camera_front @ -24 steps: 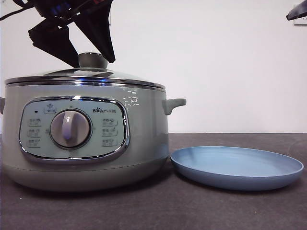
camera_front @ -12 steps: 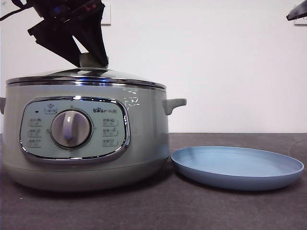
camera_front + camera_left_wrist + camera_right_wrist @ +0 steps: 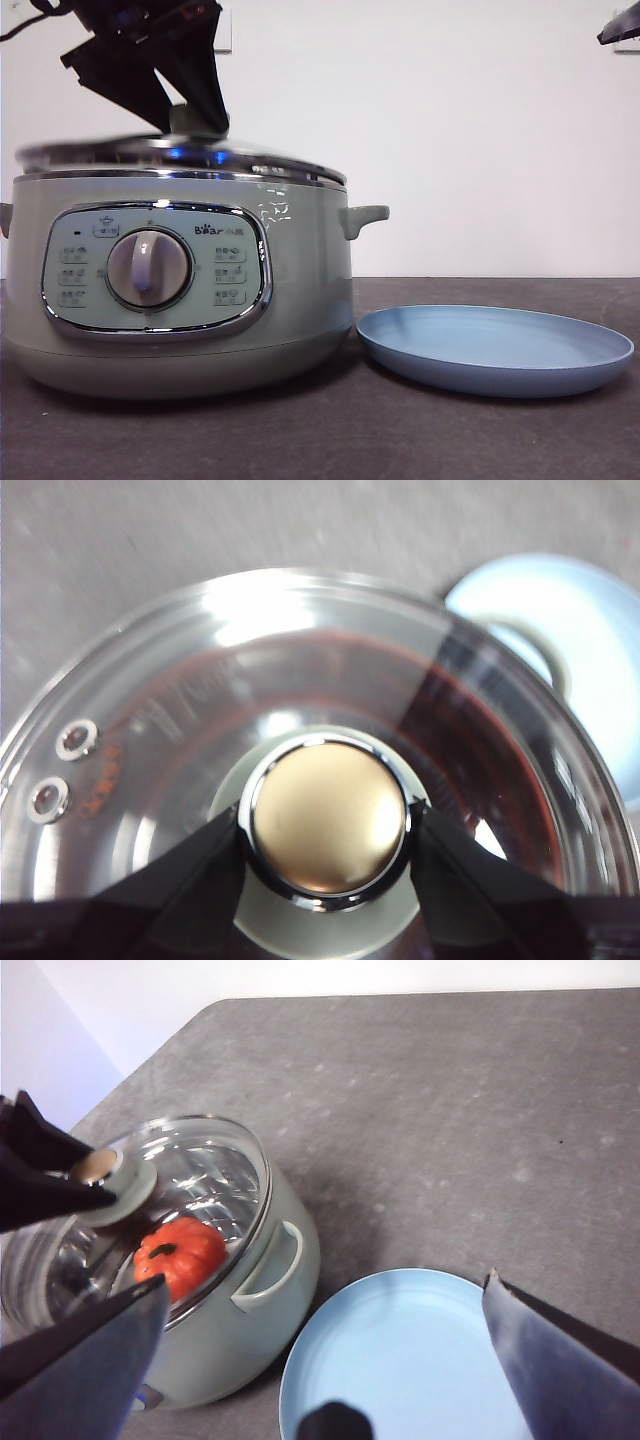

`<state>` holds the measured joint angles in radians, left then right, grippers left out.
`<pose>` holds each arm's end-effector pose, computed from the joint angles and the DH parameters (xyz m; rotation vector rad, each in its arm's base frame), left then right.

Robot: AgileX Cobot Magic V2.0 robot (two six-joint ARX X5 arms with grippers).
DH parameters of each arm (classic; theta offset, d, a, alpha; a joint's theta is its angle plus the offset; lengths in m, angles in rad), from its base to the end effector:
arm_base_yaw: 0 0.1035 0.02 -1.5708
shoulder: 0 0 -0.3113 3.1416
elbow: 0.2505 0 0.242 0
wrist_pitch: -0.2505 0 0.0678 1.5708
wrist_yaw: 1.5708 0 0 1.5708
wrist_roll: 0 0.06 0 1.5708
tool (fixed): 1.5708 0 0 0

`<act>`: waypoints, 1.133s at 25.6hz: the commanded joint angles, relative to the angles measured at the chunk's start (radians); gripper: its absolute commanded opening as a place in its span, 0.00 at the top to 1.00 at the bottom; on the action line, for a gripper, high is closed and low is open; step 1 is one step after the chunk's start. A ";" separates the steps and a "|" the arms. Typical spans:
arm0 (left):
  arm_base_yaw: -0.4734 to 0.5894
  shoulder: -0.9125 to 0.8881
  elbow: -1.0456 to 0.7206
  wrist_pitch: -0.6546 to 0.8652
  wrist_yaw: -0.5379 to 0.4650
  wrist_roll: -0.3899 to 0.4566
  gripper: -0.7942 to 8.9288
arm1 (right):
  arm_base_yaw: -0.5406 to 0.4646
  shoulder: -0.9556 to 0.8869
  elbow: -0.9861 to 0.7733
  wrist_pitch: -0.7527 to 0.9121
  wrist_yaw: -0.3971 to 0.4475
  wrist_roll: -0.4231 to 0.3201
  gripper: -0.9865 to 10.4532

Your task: Take the pumpkin out from the steamer,put the pumpkin in the blue plate,close the lid

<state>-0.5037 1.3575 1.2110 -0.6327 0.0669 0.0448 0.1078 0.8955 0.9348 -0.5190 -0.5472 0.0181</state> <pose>0.2482 -0.1414 0.3432 0.2125 0.7589 -0.5587 0.1586 0.0486 0.3607 0.1235 0.4824 0.6380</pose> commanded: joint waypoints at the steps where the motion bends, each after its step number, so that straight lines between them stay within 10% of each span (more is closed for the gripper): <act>1: 0.000 -0.081 0.009 0.064 -0.042 0.012 0.93 | 0.032 0.002 0.003 0.011 -0.003 0.005 0.42; 18: 0.000 -0.465 0.009 0.048 -0.231 0.012 0.93 | 0.346 0.259 0.080 0.044 0.042 -0.009 0.30; 29: 0.000 -0.630 0.010 -0.077 -0.464 0.035 0.93 | 0.647 0.772 0.701 -0.320 0.298 -0.144 0.28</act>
<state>-0.5045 0.7380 1.2106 -0.7509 -0.3901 0.0681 0.7532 1.6512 1.6276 -0.8391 -0.2501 -0.1028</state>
